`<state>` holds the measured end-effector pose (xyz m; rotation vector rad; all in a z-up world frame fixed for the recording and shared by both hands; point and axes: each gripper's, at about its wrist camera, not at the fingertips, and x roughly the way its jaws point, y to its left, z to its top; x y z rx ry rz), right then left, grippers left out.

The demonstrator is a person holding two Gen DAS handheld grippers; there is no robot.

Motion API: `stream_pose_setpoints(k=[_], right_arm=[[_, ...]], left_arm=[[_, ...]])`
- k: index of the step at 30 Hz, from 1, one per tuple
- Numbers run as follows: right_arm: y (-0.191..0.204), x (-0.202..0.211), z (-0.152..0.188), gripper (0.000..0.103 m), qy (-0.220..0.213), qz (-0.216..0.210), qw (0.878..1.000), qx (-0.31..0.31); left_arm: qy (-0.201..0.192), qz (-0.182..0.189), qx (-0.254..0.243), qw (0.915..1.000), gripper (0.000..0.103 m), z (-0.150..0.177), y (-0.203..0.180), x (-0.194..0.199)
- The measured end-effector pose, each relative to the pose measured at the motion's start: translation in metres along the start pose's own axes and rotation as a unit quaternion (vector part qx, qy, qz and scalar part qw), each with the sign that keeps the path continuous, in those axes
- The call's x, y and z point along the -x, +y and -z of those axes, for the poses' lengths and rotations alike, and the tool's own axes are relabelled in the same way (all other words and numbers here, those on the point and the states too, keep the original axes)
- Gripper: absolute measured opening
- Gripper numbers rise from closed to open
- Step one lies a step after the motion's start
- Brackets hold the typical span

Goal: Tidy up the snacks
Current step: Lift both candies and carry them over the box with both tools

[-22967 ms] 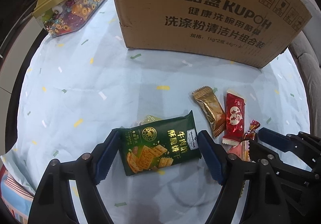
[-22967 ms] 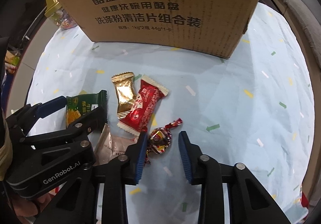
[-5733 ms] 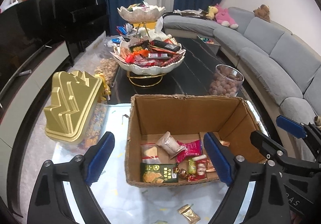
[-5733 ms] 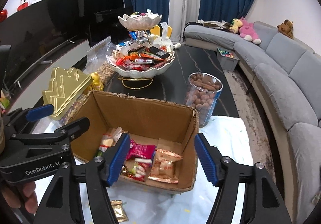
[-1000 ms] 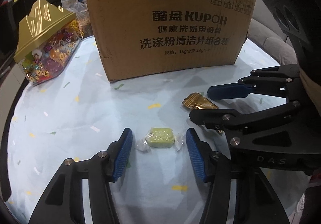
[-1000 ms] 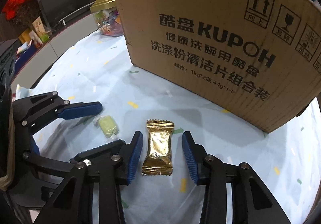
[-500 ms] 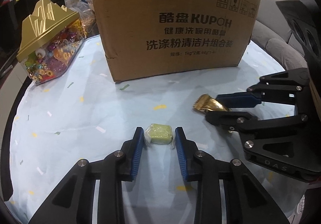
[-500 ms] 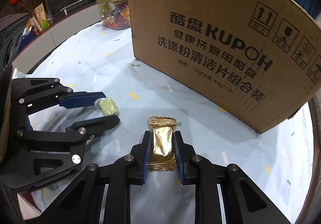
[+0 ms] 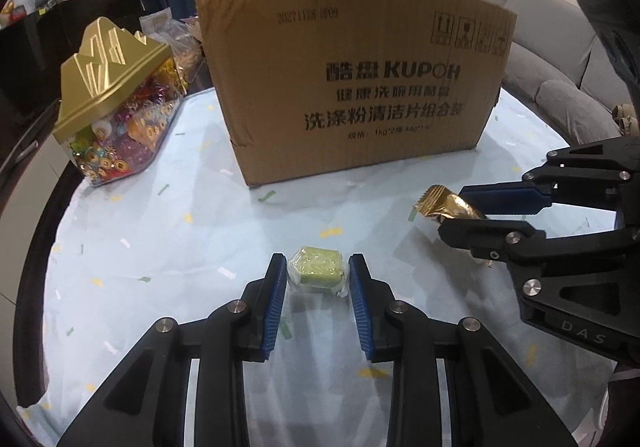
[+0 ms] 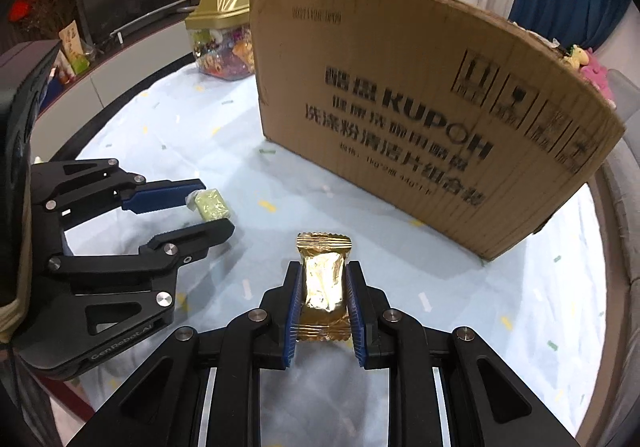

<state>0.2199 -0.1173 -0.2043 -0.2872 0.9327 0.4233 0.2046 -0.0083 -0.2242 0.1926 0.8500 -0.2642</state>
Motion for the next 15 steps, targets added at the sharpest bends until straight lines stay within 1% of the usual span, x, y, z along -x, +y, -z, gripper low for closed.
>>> stream_pose_setpoints(k=[8,15], right_arm=[[-0.006,0.024,-0.002,0.023,-0.011,0.017,0.999,-0.025],[-0.006,0.046,-0.005,0.023,-0.023,0.034,0.998,-0.041]], left_arm=[[-0.006,-0.009,0.01,0.9999,0.032,-0.011,0.001,0.02],[-0.014,-0.023,0.011,0.9996,0.032,-0.022,-0.001,0.039]])
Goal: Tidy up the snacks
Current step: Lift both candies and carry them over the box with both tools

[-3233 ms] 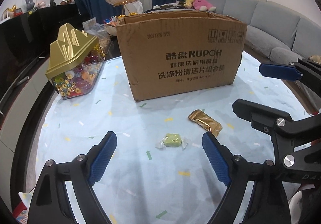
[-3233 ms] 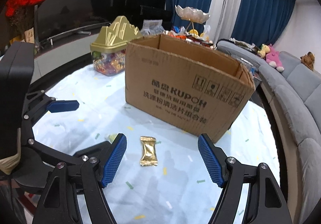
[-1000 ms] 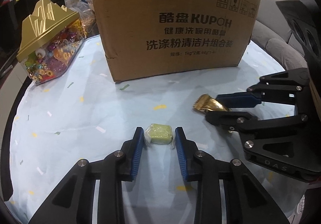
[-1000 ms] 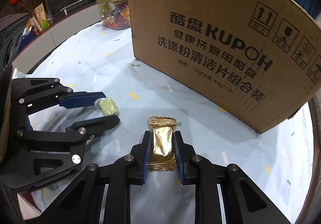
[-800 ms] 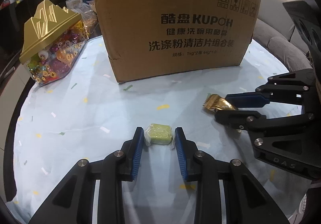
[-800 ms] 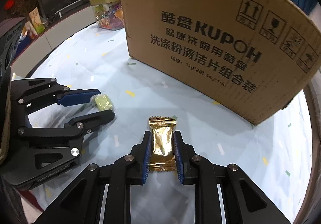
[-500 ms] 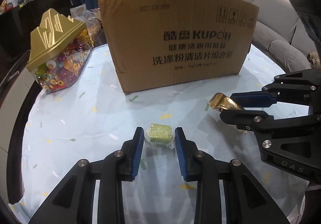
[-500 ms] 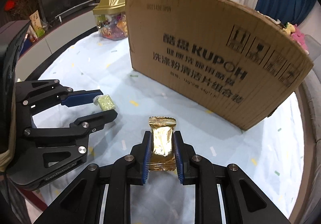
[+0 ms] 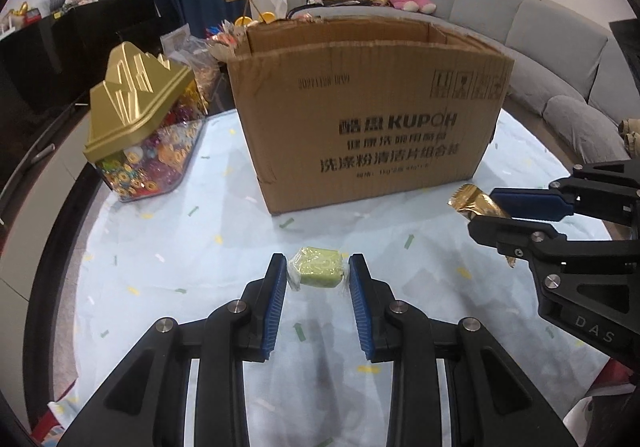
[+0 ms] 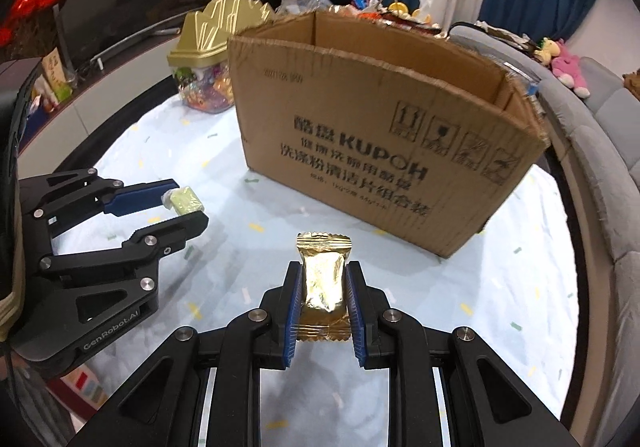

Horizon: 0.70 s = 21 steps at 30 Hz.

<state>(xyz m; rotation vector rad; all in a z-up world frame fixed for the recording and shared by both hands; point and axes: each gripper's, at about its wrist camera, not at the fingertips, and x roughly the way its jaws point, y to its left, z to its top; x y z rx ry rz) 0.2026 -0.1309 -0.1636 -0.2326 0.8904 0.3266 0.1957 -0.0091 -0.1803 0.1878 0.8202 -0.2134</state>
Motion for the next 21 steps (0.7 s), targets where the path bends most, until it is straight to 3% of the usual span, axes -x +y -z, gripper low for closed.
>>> stream_pose_setpoints(k=[21], right_arm=[[-0.03,0.06,-0.032,0.023,-0.042,0.032,0.997,-0.059]], left_arm=[[-0.033,-0.019,0.023,0.999,0.032,-0.061,-0.003,0.042]])
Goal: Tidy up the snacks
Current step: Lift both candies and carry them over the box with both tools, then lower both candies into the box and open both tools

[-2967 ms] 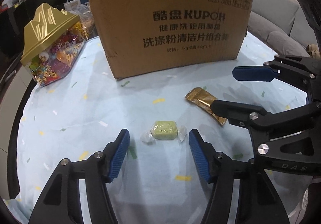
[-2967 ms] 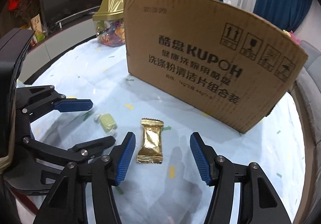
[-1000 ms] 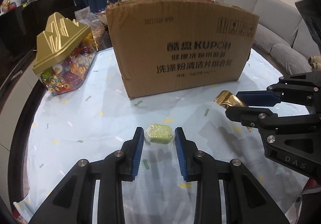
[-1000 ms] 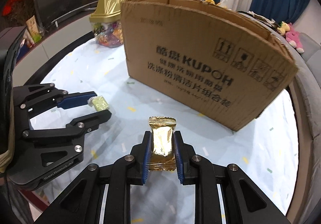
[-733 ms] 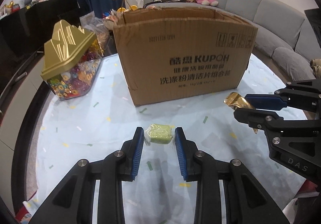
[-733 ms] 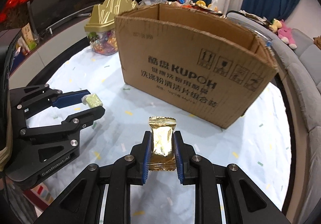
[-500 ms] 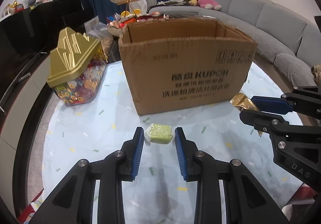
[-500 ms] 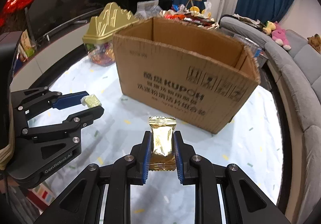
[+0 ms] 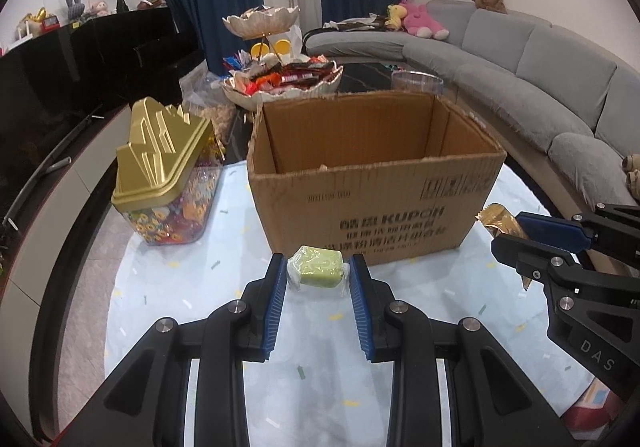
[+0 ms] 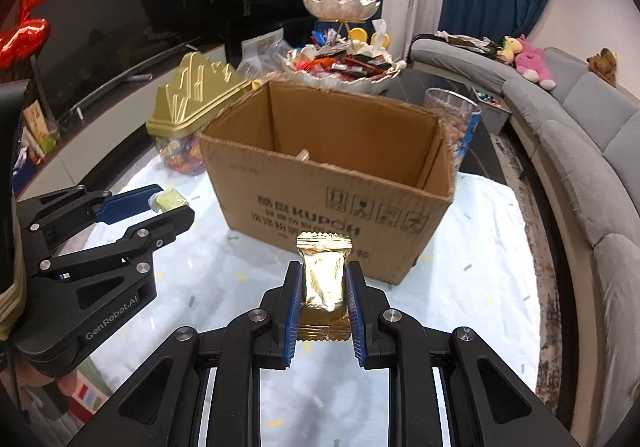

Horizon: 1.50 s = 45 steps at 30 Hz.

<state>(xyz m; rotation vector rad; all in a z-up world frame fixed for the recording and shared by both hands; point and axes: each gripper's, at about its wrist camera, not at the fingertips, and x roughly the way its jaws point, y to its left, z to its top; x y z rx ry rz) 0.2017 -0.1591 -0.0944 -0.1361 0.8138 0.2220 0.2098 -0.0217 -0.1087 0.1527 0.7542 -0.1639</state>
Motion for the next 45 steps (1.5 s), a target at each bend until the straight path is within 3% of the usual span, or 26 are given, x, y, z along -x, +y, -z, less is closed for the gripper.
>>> stream_pose_setpoints(k=[22,45], right_arm=[[-0.034,0.016,-0.067,0.023,-0.049,0.037,0.997,-0.045],[-0.055,-0.037,-0.114,0.023,-0.041,0.059,0.994,-0.084]], left_arm=[[-0.042,-0.014,0.03,0.9986,0.032,-0.087,0.004,-0.002],[-0.028,-0.03,0.047,0.998,0.032,-0.127,0.014,-0.063]])
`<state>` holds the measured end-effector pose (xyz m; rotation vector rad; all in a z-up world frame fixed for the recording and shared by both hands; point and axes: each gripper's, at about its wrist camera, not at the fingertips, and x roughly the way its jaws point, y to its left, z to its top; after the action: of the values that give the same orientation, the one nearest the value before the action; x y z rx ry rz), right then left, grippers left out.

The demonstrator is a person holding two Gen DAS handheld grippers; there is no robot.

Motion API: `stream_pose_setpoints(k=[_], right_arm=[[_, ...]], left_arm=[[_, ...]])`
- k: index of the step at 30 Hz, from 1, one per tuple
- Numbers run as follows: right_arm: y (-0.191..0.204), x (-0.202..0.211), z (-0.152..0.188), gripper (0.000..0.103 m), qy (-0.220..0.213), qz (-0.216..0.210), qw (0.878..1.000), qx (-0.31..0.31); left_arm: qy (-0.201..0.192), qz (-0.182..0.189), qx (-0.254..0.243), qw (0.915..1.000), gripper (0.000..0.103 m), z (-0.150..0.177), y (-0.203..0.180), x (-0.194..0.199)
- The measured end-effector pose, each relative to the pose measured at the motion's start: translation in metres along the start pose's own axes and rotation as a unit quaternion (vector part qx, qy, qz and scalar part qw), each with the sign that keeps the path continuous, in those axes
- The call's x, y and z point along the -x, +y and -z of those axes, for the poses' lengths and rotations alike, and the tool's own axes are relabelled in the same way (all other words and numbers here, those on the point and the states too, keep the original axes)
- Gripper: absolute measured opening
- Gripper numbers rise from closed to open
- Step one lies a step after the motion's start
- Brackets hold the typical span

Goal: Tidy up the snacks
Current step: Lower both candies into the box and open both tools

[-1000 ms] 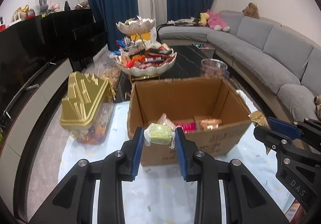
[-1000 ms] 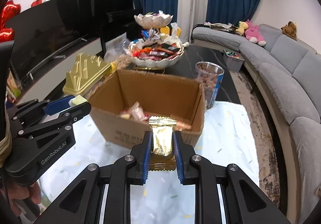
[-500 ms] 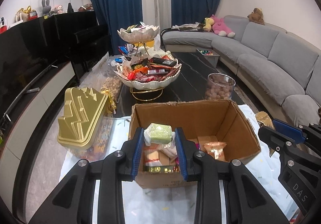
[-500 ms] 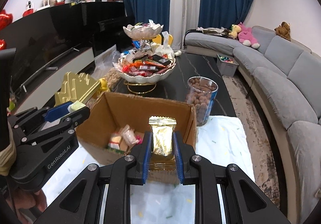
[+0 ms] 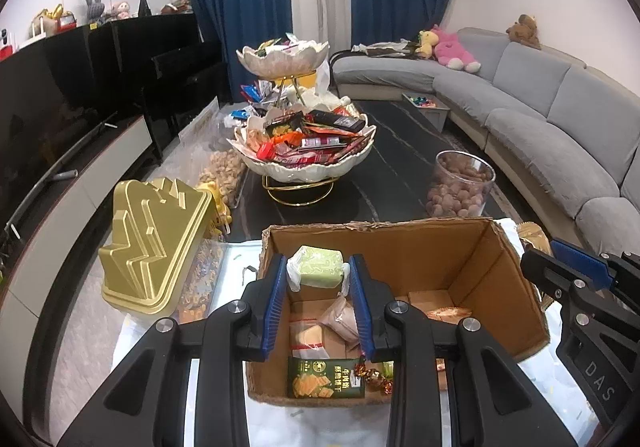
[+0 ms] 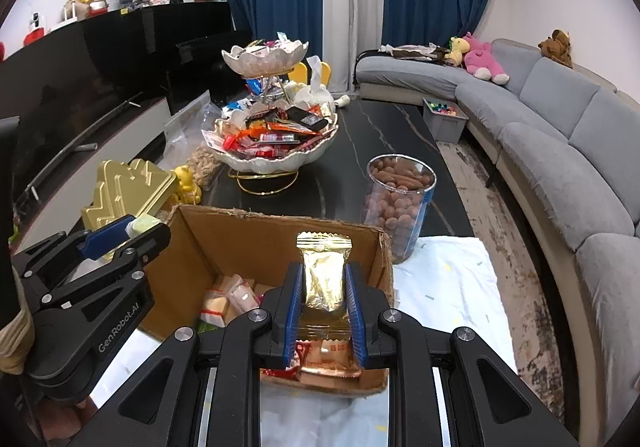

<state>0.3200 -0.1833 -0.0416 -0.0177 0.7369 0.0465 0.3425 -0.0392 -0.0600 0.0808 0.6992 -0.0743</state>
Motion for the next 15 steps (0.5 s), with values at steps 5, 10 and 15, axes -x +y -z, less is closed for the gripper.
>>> stream_pose_setpoints(k=[5,10,15], right_arm=[[0.002,-0.015,0.0,0.023,0.012,0.006,1.0,-0.003],[0.001,-0.03,0.002,0.023,0.031,0.012,0.999,-0.011],[-0.002,-0.041,0.007,0.023,0.047,0.018,0.999,-0.016]], left_arm=[[0.013,-0.003,0.004,0.9999,0.032,0.002,-0.001,-0.014],[0.027,-0.007,0.005,0.9996,0.032,0.007,-0.002,-0.027],[0.04,-0.01,0.009,0.9991,0.032,0.011,-0.002,-0.036]])
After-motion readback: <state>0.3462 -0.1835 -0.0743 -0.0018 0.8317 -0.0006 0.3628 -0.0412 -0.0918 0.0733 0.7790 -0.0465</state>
